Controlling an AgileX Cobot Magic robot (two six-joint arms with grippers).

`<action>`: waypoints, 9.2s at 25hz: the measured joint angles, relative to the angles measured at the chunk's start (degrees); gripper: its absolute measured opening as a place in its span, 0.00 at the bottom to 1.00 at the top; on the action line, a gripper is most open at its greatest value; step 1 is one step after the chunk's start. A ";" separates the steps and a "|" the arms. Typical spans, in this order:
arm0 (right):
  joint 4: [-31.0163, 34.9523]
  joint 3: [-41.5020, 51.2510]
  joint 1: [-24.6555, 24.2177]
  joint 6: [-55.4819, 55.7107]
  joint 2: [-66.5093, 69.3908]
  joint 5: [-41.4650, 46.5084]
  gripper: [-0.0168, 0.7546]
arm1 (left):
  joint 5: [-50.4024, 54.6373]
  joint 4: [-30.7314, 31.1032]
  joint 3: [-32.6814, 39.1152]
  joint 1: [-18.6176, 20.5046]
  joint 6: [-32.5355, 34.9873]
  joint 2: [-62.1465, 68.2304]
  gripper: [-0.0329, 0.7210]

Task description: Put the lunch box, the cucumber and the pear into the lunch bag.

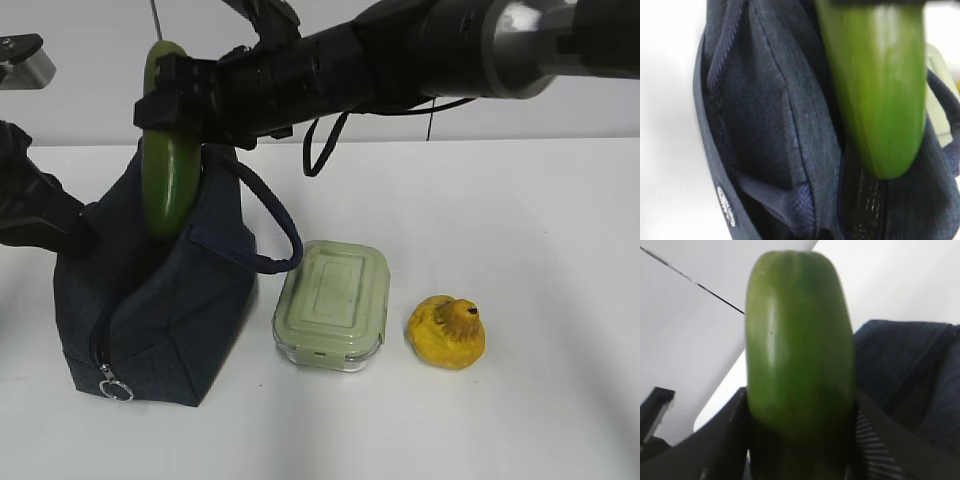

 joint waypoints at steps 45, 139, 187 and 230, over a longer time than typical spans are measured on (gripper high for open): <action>-75.76 4.58 -8.52 46.32 -9.28 34.82 0.77 | -0.11 0.04 0.00 0.00 0.00 0.00 0.05; 7.61 43.54 -21.19 -5.28 -11.37 7.24 0.69 | -0.16 0.53 0.00 0.00 0.00 0.00 0.05; 11.02 30.70 -20.95 -9.42 -23.17 9.91 0.49 | -0.16 0.76 0.00 0.00 0.00 0.00 0.05; -43.09 5.35 -0.12 33.51 -3.32 5.66 0.48 | -0.62 0.87 0.00 0.00 0.00 0.00 0.05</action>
